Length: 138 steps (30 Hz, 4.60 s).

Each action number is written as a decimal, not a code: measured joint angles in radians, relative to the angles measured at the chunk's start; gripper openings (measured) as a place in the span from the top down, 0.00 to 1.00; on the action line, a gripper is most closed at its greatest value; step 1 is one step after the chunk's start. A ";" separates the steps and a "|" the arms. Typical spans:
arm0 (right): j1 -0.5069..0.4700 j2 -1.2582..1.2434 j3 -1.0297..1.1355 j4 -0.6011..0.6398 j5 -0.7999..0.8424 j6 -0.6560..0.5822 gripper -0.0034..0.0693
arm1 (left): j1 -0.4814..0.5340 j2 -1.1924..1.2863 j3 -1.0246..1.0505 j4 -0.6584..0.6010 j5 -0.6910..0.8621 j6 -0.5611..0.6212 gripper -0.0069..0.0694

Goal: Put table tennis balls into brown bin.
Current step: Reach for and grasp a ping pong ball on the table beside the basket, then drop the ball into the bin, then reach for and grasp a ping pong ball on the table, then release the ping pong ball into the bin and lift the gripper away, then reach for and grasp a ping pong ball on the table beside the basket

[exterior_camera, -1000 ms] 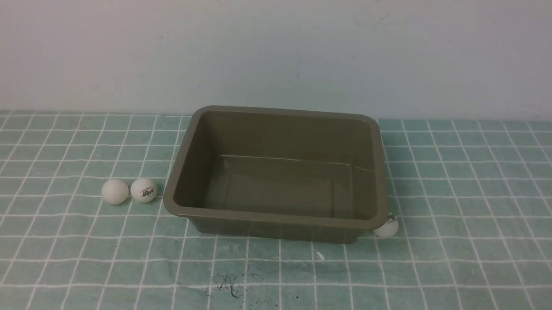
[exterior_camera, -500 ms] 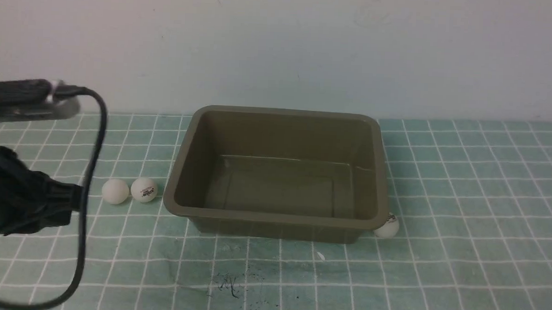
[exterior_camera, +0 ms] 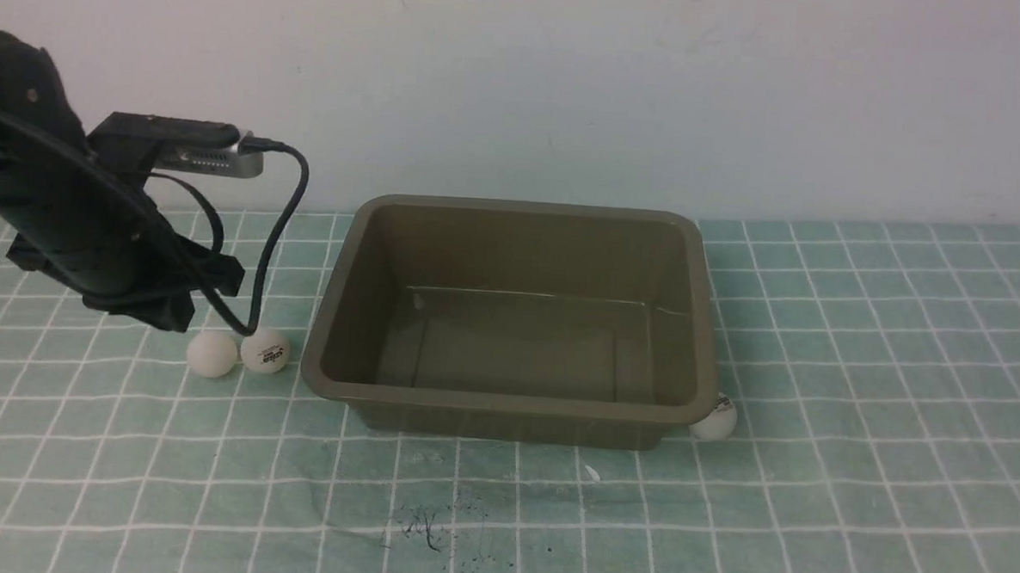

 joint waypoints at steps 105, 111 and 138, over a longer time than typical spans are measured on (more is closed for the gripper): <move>0.181 1.204 -0.515 0.159 -0.124 -0.319 0.46 | 0.008 0.411 -0.401 -0.288 0.276 0.149 0.91; 0.193 1.243 -0.608 0.174 -0.109 -0.319 0.46 | -0.077 0.411 -0.401 -0.340 0.336 0.210 0.91; 0.195 0.945 -0.878 0.074 0.228 -0.269 0.31 | -0.082 0.454 -0.405 -0.243 0.142 0.226 0.26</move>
